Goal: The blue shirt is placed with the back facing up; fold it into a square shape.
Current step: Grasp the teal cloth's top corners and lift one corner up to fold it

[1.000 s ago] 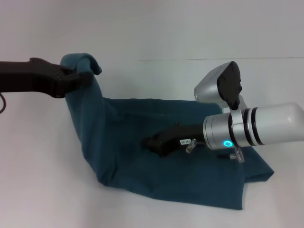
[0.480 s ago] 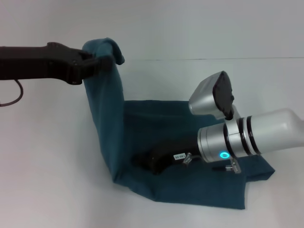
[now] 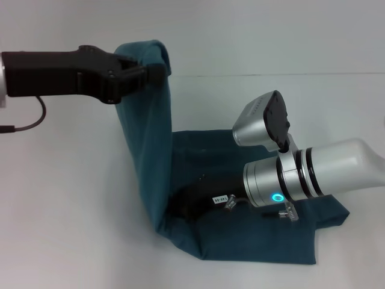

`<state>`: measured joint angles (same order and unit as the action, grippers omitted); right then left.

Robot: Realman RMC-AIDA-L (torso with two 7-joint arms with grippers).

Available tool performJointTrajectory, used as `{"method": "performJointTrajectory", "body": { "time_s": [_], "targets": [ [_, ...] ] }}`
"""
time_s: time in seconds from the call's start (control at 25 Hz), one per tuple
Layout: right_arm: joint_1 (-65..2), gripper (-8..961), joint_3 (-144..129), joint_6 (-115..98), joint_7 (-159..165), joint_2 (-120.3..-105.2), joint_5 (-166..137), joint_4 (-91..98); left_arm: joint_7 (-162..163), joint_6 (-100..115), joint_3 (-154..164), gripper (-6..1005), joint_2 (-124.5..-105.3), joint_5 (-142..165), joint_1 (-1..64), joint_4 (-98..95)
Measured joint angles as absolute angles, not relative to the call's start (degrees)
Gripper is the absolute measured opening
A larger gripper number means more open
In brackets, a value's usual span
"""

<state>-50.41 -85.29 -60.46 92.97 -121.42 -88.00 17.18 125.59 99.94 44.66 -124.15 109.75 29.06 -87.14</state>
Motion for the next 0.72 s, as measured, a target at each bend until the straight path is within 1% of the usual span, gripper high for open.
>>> {"method": "performJointTrajectory", "body": {
  "time_s": [0.4,0.72],
  "targets": [
    [-50.53,70,-84.92,-60.4,94.02,-121.17,-87.81,17.03,124.34,99.48,48.63,39,-124.08,104.74,30.96,-84.92],
    [-49.78,70,-84.83,-60.87,95.25,-120.88,-87.45,17.17,122.14,97.26,53.5,40,-124.19,101.81,32.73,-78.71]
  ]
}}
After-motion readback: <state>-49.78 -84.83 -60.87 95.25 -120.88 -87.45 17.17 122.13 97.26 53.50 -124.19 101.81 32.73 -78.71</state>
